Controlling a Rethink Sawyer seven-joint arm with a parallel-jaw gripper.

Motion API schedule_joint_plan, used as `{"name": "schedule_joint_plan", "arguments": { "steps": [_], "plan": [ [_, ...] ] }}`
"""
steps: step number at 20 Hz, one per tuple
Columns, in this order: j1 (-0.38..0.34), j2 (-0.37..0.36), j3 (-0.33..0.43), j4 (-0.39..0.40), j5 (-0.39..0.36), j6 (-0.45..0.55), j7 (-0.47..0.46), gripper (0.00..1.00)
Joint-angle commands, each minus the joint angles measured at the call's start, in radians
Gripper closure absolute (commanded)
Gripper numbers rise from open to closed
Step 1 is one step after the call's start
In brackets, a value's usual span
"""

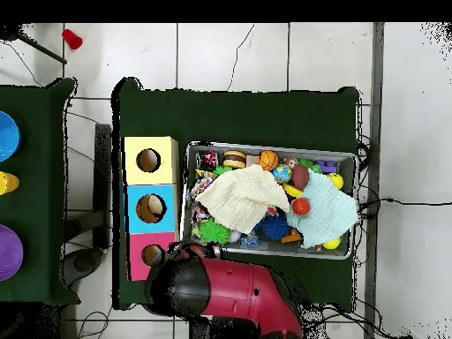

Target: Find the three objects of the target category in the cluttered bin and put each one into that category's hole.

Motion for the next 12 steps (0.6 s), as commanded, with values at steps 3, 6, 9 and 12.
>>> {"name": "schedule_joint_plan", "arguments": {
  "steps": [3, 6, 9, 12],
  "plan": [
    [-0.047, 0.096, 0.033, -0.091, -0.035, -0.016, 0.094, 0.0],
    [-0.061, 0.114, 0.025, -0.127, -0.041, 0.0, 0.093, 0.0],
    [-0.075, 0.137, 0.017, -0.151, -0.038, 0.001, 0.103, 0.0],
    [-0.095, 0.15, 0.025, -0.171, -0.043, -0.004, 0.082, 0.0]
  ]
}}
